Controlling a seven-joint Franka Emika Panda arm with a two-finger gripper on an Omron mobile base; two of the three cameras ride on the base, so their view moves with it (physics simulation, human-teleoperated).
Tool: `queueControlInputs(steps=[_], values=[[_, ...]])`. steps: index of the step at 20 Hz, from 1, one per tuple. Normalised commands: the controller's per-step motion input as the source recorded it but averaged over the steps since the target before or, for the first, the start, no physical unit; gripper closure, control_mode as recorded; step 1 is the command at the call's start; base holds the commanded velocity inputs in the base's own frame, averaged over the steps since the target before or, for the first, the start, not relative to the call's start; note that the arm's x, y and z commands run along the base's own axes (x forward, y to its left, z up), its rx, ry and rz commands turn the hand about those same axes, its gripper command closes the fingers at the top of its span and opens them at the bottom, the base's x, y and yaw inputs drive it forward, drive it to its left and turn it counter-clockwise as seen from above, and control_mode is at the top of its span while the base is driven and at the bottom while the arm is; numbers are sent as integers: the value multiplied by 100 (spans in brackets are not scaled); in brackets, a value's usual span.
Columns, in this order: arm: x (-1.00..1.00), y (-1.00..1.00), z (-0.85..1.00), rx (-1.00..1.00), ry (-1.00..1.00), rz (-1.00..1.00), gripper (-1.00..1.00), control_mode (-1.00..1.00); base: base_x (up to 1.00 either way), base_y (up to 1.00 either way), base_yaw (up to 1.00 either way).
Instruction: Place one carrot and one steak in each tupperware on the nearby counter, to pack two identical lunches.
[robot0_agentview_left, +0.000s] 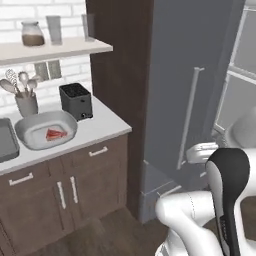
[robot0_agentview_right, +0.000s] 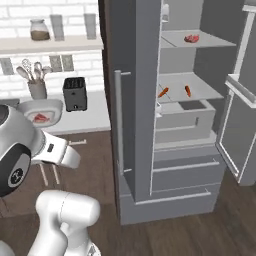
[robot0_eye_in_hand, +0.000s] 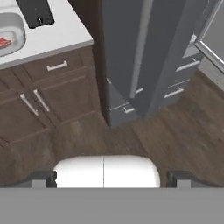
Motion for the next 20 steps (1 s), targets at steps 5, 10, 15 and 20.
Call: queueControlInputs(steps=[5,10,15,20], values=[[0,0,0,0,0,0,-100,100,51,-43,-61],[0,0,0,0,0,0,-100,100,51,-43,-61],[0,0,0,0,0,0,-100,100,48,-51,-55],[0,0,0,0,0,0,-100,100,74,-42,-21]])
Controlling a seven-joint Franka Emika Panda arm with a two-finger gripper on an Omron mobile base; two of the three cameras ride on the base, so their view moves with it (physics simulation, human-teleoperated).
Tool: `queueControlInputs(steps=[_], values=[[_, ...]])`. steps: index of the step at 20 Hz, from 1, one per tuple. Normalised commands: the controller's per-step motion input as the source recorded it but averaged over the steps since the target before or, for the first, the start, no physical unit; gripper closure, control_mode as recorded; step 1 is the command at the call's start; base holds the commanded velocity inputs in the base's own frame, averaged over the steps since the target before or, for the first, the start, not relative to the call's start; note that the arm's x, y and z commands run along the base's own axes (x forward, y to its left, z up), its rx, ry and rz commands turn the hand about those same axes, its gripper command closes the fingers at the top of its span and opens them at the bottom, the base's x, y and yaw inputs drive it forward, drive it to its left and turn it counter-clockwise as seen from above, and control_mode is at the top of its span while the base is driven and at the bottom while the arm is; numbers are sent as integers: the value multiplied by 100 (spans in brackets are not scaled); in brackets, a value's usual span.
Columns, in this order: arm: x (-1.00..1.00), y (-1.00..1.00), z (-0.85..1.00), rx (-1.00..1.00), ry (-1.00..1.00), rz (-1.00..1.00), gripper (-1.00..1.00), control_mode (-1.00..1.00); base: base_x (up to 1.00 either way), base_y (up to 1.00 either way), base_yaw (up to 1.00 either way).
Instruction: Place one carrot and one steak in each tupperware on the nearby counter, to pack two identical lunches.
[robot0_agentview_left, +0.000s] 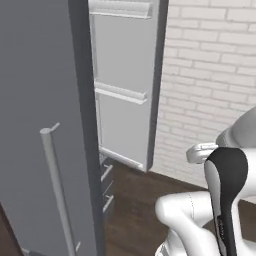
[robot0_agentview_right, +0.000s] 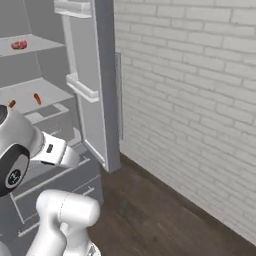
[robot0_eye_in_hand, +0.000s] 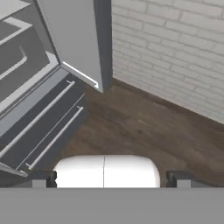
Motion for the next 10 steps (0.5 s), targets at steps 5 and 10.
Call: queueControlInputs(steps=[5,10], values=[[0,0,0,0,0,0,-100,100,99,-3,43],[0,0,0,0,0,0,-100,100,94,0,80]])
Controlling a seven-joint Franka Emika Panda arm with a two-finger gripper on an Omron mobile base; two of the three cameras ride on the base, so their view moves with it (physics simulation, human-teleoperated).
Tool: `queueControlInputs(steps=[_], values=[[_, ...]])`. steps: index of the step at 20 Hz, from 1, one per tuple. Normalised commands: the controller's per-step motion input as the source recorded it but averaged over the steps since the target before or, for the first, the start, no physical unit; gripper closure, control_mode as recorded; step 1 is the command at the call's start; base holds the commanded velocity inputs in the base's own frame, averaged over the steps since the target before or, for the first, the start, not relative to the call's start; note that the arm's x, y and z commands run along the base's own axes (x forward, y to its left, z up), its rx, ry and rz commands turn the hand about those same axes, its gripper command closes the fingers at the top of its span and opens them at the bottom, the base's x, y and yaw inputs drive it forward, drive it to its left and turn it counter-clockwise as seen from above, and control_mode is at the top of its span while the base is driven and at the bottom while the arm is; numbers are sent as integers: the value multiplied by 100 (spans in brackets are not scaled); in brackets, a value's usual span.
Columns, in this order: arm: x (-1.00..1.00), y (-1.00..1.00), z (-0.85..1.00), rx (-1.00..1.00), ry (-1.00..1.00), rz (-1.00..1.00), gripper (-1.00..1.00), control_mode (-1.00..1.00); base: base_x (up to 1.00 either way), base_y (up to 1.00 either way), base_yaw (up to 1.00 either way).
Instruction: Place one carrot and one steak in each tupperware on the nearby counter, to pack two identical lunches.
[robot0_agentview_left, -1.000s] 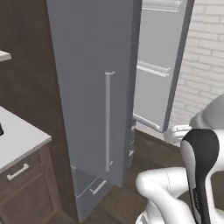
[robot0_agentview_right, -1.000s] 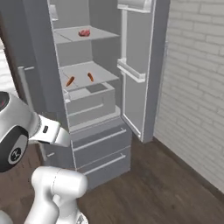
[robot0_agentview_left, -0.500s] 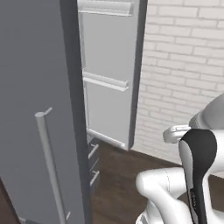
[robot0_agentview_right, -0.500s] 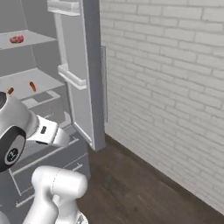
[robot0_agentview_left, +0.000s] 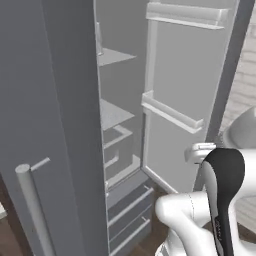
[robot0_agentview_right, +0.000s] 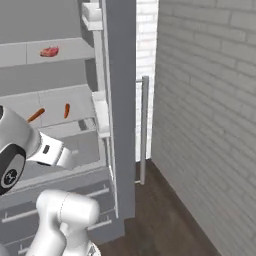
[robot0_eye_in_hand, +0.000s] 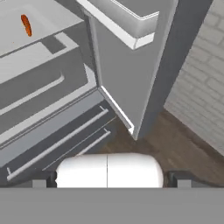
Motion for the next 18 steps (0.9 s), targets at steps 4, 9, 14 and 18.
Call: queueControlInputs(steps=[4,9,14,18], values=[[0,0,0,0,0,0,-100,100,82,3,78],[0,0,0,0,0,0,-100,100,65,3,69],[0,0,0,0,0,0,-100,100,42,-14,44],[0,0,0,0,0,0,-100,100,47,11,18]])
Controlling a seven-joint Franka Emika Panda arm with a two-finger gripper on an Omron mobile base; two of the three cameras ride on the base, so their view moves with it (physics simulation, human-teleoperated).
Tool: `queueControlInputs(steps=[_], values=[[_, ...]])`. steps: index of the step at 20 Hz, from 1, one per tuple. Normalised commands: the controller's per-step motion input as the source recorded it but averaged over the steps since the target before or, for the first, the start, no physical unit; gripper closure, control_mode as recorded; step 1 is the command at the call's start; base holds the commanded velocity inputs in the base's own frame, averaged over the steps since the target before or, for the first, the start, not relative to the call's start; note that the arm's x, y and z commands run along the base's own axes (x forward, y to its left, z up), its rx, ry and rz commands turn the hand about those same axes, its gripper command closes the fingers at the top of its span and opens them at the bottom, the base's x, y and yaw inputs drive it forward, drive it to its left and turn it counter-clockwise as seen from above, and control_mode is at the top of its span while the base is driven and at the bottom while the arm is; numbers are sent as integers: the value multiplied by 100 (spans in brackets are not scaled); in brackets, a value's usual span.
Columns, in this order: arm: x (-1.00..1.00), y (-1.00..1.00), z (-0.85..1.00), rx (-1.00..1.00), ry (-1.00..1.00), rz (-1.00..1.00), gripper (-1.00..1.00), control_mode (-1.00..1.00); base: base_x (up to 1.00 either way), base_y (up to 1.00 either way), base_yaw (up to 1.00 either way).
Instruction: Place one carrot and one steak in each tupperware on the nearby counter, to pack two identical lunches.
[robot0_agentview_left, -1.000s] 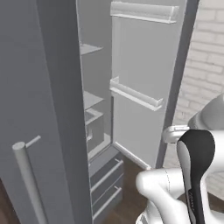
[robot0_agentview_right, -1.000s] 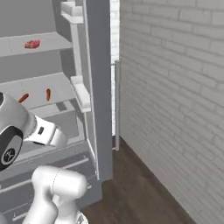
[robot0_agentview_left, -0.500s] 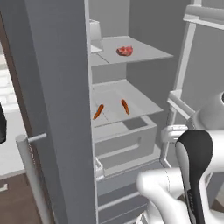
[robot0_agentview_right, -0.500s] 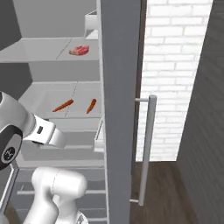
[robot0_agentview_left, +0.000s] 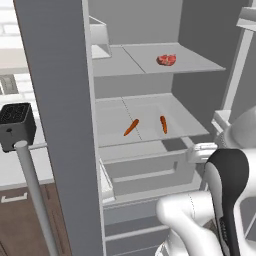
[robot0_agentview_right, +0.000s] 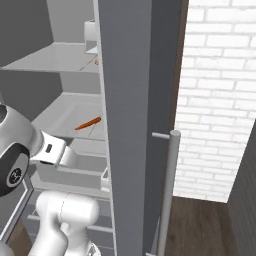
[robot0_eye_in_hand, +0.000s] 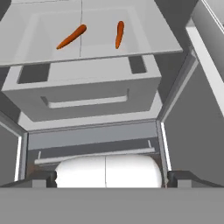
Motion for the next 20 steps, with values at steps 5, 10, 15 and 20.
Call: queueControlInputs(steps=[5,10,15,20], values=[[38,0,-10,0,0,0,-100,-100,16,5,0],[100,0,-27,0,-1,0,-100,-100,0,0,0],[100,-3,-34,0,0,0,-100,-100,0,0,0],[100,-16,-35,0,0,-4,-100,-100,0,0,0]])
